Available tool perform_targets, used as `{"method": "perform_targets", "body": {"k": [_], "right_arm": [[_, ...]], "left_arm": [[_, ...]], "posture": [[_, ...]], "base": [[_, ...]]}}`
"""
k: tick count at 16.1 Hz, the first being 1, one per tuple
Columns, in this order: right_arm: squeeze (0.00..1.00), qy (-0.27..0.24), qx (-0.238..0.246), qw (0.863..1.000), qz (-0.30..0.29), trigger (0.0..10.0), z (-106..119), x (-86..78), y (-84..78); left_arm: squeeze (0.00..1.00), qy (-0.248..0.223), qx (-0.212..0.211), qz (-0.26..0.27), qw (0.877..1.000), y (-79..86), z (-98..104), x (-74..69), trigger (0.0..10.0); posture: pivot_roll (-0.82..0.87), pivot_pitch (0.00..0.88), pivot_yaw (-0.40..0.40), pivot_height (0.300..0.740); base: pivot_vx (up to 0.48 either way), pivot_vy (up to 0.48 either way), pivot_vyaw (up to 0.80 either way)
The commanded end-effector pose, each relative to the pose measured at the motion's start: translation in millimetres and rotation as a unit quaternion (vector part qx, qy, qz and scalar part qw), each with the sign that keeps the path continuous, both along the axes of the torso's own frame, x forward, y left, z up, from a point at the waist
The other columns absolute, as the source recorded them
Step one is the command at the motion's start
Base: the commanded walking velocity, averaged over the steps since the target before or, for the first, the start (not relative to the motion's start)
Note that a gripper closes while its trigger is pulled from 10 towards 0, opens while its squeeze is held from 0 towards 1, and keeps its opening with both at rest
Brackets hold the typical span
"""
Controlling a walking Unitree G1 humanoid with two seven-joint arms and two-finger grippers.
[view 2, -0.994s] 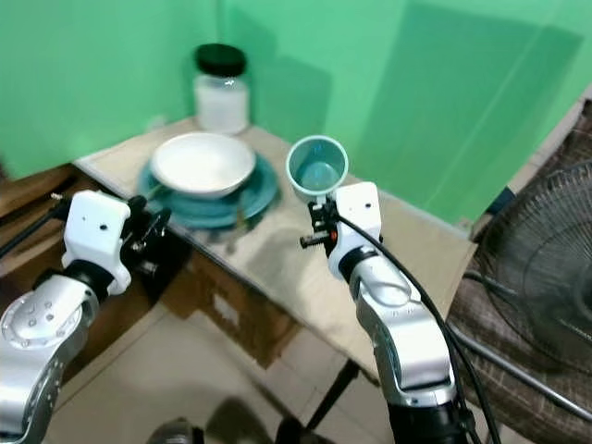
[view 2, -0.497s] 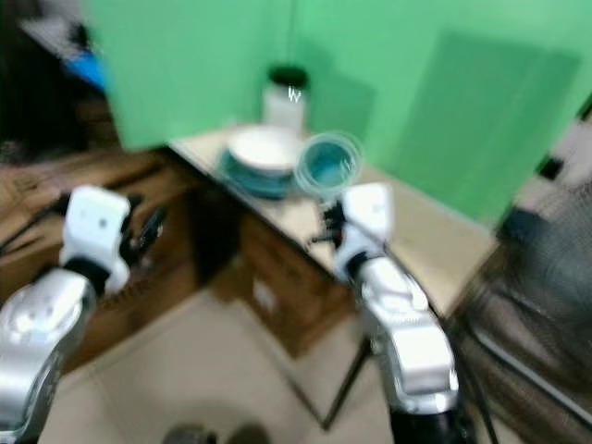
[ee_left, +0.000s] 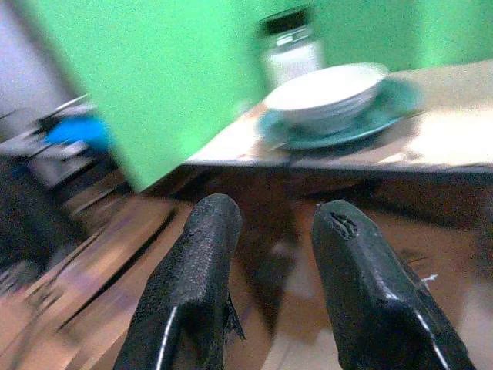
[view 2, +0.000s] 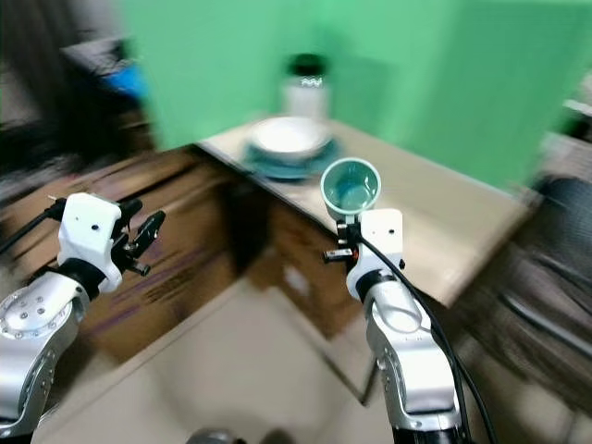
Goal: Setting the table
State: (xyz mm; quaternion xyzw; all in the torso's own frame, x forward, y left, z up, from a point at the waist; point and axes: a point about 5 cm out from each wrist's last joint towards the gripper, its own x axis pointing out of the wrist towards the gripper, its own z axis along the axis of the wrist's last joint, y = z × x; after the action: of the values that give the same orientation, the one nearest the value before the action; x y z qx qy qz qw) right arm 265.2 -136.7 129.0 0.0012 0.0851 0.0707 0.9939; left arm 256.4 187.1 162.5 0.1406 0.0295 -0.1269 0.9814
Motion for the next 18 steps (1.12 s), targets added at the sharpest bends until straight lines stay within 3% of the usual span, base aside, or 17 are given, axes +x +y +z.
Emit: {"method": "perform_targets", "body": {"k": [1,3,7,11,14,18], "right_arm": [[0.0,-0.016,-0.005,1.0,-0.009,10.0,5.2,-0.2,-3.2],[0.0,-0.018,-0.006,1.0,-0.018,10.0,4.7,0.6,-4.8],[0.0,-0.018,-0.029,0.999,-0.03,10.0,0.2,2.0,-8.6],[0.0,0.005,-0.004,0.998,-0.056,10.0,-8.2,1.5,-17.2],[0.0,0.002,-0.037,0.997,-0.074,10.0,-9.9,3.8,-22.4],[0.0,-0.002,-0.016,0.996,-0.09,10.0,-8.0,2.3,-27.6]], "left_arm": [[0.0,0.002,-0.001,-0.003,1.0,0.5,-1.1,-0.2,10.0],[0.0,0.003,-0.003,0.003,1.0,3.6,-4.8,-3.7,10.0],[0.0,-0.01,-0.024,0.075,0.997,13.4,-17.1,-12.2,10.0],[0.0,-0.038,-0.028,0.116,0.992,12.3,-20.8,-19.4,10.0],[0.0,-0.018,-0.019,0.117,0.993,14.2,-25.2,-18.4,10.0],[0.0,0.008,-0.026,0.075,0.997,9.9,-27.5,-16.7,10.0]], "posture": [[0.16,0.0,0.044,0.74],[0.16,0.0,0.037,0.74],[0.18,0.0,-0.012,0.74],[0.21,0.0,-0.054,0.74],[0.21,0.0,-0.047,0.74],[0.19,0.0,-0.04,0.74]], "base": [[0.0,0.0,-0.8],[0.0,0.0,-0.8],[0.0,0.0,-0.8],[0.0,0.0,-0.8],[0.0,0.0,-0.8],[0.0,0.0,-0.8]]}}
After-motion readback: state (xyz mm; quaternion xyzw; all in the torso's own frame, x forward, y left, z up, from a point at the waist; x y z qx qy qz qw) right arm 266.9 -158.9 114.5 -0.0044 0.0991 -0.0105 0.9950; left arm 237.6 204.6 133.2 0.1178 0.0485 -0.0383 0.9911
